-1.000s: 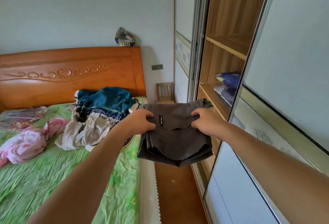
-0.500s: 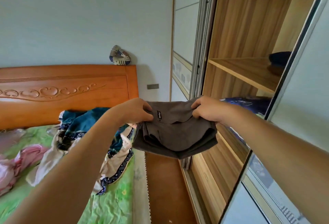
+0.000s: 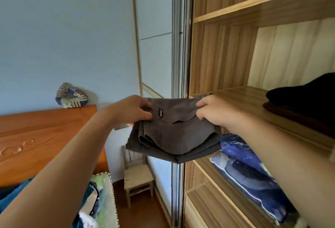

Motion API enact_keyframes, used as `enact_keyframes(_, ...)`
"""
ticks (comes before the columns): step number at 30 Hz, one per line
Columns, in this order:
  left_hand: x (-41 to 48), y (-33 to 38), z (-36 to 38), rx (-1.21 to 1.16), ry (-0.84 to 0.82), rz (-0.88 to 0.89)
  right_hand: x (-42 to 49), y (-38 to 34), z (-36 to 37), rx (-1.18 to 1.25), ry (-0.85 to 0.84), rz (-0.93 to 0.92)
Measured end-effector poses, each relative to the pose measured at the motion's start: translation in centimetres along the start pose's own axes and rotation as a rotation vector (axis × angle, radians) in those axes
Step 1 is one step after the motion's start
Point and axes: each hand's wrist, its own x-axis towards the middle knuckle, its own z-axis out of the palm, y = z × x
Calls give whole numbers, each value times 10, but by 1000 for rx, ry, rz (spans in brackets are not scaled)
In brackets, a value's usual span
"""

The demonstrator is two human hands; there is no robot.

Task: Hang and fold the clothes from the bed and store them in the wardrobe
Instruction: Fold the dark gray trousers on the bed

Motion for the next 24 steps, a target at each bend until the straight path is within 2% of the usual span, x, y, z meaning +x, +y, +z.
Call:
enact_keyframes(9,116,53,50,-121,-161,161,30,44,-54,91,249,219)
enact_keyframes(14,171,67,74,-178,-229,255,52,65,-65,80,352,277)
enact_keyframes(24,331,86,114,-134,-310,392,162,107,-70,36,521,404)
